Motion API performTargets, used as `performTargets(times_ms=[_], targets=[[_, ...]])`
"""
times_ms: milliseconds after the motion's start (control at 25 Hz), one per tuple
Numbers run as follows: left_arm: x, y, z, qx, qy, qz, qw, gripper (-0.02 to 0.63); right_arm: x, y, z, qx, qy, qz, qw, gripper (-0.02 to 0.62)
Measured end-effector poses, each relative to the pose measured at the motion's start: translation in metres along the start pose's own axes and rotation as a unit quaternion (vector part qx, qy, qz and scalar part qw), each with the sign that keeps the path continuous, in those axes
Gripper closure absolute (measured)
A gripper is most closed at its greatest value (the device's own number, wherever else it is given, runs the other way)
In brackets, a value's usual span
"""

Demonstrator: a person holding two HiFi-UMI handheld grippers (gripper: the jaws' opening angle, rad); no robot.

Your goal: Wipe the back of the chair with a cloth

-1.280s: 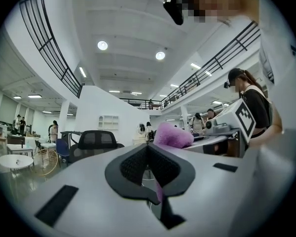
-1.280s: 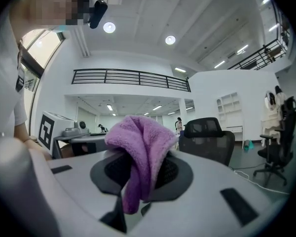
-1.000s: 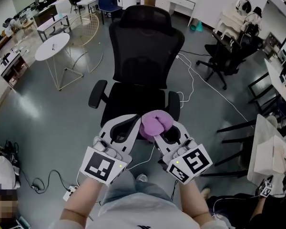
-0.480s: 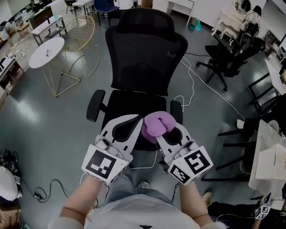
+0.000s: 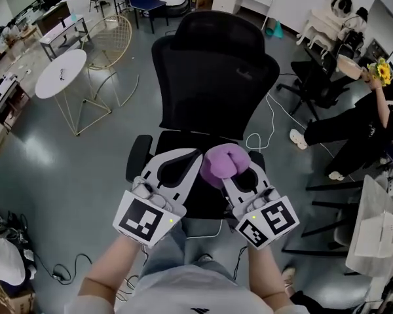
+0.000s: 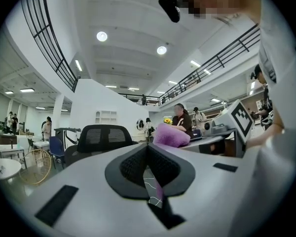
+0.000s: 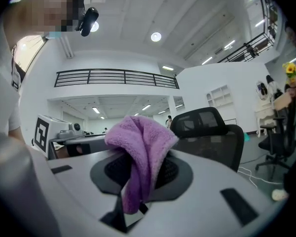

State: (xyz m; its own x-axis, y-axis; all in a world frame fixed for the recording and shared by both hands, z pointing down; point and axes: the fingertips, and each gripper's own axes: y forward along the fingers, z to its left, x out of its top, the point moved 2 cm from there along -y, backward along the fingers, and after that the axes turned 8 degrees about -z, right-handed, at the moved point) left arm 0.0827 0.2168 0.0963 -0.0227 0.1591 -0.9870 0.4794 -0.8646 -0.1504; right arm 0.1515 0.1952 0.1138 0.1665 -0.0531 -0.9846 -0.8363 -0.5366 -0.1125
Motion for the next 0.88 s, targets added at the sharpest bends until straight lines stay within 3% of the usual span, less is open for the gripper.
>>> performTargets(times_ms=[400,880], targets=[[-0.007,0.03,0.08,-0.031,0.001,-0.005,0.9995,0.594,-0.005,0.08,-0.026,-0.041,-0.002,0.0,0.999,0.502],[-0.009,0.055,0.135,-0.015,-0.015,-0.008,0.9997,0.594,0.005,0.142,-0.066,-0.076,0.003,0.002,0.997,0.502]])
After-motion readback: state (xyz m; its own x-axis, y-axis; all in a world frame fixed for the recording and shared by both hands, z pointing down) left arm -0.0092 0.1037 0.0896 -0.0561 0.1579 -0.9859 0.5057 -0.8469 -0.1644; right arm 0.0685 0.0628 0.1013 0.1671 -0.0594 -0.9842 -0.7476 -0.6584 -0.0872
